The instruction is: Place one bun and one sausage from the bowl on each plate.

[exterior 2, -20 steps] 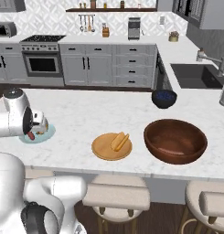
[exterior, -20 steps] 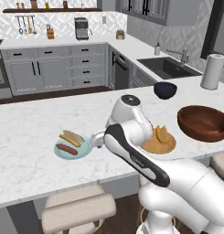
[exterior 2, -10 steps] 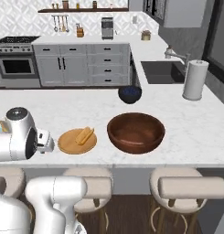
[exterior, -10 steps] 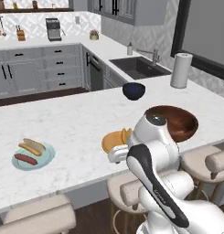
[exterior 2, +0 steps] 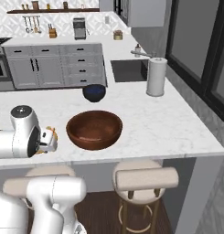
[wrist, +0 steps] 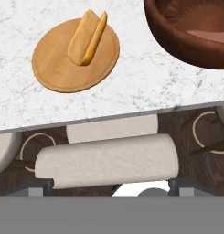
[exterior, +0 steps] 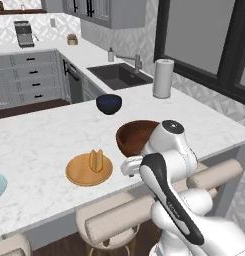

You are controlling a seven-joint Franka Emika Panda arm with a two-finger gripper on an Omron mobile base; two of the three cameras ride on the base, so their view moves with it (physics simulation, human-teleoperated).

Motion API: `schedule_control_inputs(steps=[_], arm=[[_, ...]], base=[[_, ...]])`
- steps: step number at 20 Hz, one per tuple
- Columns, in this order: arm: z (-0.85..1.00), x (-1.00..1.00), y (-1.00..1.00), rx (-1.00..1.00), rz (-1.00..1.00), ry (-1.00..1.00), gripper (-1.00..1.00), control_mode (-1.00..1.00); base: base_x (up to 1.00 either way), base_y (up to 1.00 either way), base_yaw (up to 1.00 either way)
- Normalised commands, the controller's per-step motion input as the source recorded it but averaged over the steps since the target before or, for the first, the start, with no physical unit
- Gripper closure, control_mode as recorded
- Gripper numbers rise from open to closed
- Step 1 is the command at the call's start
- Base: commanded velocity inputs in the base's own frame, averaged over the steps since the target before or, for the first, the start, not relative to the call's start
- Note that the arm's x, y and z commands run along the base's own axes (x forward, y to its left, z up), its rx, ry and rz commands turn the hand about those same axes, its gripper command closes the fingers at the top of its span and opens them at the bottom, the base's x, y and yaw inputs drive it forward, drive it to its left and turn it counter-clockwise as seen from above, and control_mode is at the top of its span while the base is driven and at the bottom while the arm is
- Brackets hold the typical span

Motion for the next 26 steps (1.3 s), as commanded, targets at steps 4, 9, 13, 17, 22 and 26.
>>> schedule_control_inputs(steps=[4, 9, 13, 17, 22, 26], arm=[[0.0, 0.0, 0.0, 0.0, 0.0, 0.0, -1.0, 1.0], [0.0, 0.0, 0.0, 0.0, 0.0, 0.0, -1.0, 1.0], [0.0, 0.0, 0.0, 0.0, 0.0, 0.0, -1.0, 1.0], [0.0, 0.17, -0.13, 0.01, 0.01, 0.0, -1.0, -1.0], [0.29, 0.99, -0.03, 0.03, 0.0, 0.07, -1.0, -1.0], [0.12, 1.0, 0.76, -0.07, 0.09, 0.15, -1.0, -1.0]], base=[[0.0, -1.0, -0.01], [0.02, -0.46, 0.0], [0.62, -0.55, 0.1], [0.52, -0.45, 0.06], [0.0, 0.0, 0.0], [0.0, 0.0, 0.0]])
